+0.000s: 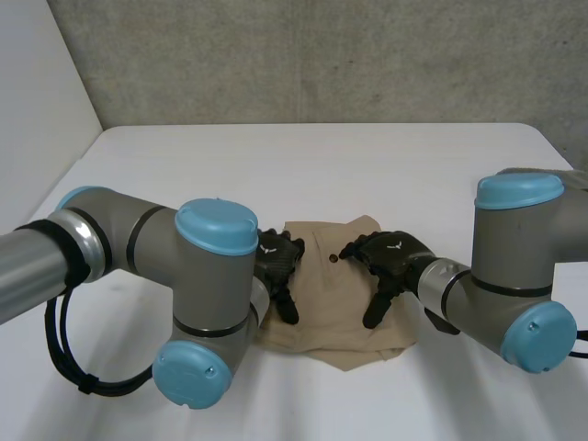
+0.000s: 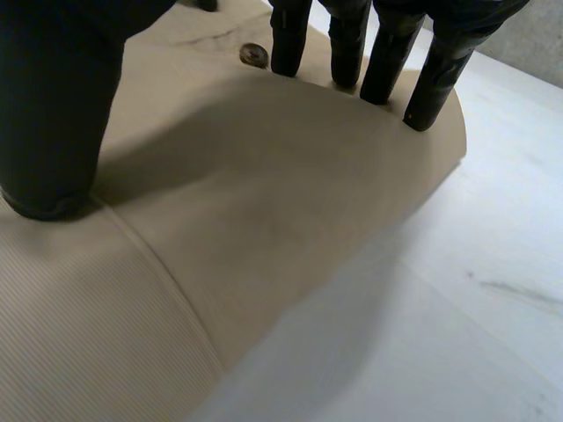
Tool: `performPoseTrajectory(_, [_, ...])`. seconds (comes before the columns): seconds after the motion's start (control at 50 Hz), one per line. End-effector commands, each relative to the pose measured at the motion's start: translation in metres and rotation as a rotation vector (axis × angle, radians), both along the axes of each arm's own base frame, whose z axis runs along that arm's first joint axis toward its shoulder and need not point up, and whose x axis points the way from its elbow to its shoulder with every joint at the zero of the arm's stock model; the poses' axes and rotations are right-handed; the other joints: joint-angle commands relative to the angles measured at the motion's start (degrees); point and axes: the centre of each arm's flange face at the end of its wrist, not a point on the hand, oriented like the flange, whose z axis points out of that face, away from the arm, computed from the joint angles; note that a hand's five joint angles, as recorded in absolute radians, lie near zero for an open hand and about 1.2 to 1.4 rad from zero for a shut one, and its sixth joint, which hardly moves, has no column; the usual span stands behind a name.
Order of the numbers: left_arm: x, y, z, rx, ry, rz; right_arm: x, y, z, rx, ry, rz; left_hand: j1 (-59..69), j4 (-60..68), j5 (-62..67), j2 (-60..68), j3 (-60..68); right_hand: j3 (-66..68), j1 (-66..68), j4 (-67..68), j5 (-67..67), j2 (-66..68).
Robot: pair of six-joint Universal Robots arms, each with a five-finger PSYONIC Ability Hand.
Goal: Fold the laundry.
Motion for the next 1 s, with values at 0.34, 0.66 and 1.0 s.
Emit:
performPoseTrajectory(0.34, [0.007, -0.001, 0.076, -0.163, 0.058, -0.005, -0.018, 0.000, 0.051, -0.220, -0.041, -0.061, -3.5, -1.8, -2.1, -1.8, -2.2, -1.6, -0.2, -3.4, -3.3, -2.6])
performPoseTrajectory(0.66, [0.015, 0.006, 0.148, -0.186, 0.315, -0.180, -0.053, 0.023, 0.071, -0.257, -0.065, -0.227, -3.7, -2.0, -2.3, -1.9, -2.4, -1.6, -0.2, -3.4, -3.3, -2.6])
performPoseTrajectory(1.0, [0.017, 0.009, 0.152, -0.165, 0.344, -0.205, -0.048, 0.058, 0.023, -0.026, -0.128, -0.131, -3.7, -2.0, -2.3, -1.9, -2.4, -1.6, -0.2, -3.4, -3.3, -2.6])
